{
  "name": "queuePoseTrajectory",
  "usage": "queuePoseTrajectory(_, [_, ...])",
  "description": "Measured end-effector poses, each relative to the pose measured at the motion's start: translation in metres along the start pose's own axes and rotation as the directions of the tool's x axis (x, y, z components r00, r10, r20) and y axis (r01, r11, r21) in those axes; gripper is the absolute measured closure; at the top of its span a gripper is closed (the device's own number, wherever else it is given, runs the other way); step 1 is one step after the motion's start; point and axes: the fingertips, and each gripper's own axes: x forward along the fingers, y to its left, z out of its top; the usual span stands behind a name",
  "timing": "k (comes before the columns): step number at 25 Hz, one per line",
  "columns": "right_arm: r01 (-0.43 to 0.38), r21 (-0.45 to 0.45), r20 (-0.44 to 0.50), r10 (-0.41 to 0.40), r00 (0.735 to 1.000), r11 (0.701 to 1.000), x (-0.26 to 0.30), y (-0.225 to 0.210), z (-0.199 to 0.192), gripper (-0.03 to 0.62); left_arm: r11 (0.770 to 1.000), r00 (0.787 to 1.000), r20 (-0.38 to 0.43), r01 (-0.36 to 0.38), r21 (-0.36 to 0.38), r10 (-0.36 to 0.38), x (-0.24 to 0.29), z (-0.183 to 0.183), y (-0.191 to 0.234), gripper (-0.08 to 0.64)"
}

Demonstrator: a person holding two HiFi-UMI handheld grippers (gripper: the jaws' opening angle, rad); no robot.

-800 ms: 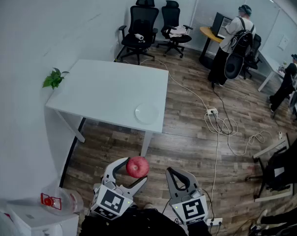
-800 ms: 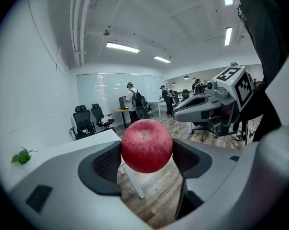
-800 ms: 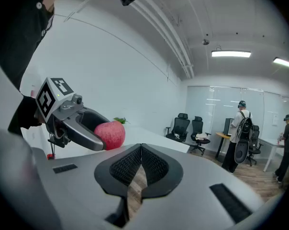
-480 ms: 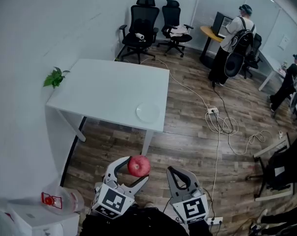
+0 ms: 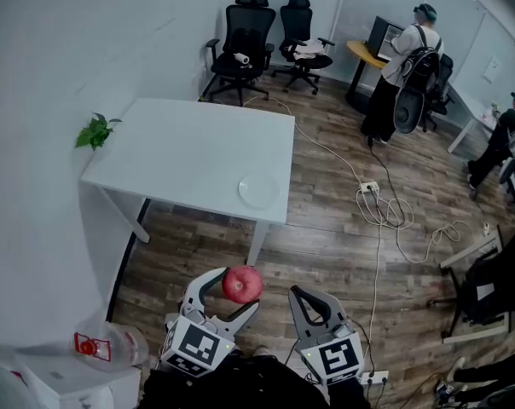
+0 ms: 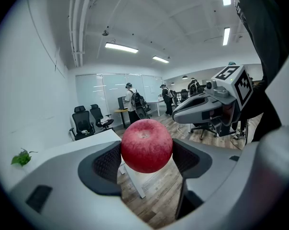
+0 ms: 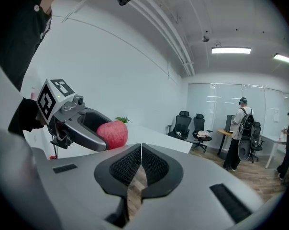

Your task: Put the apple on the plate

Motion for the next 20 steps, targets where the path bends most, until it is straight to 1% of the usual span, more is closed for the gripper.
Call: queuePoseTrajectory(20, [0.047, 0.003, -0.009, -0.047, 0.999, 0.999, 0.014, 0.028, 0.005, 0.551, 0.999, 0.999, 0.031, 0.030, 0.026, -0.031, -0.020, -0.012, 0.020, 0.218])
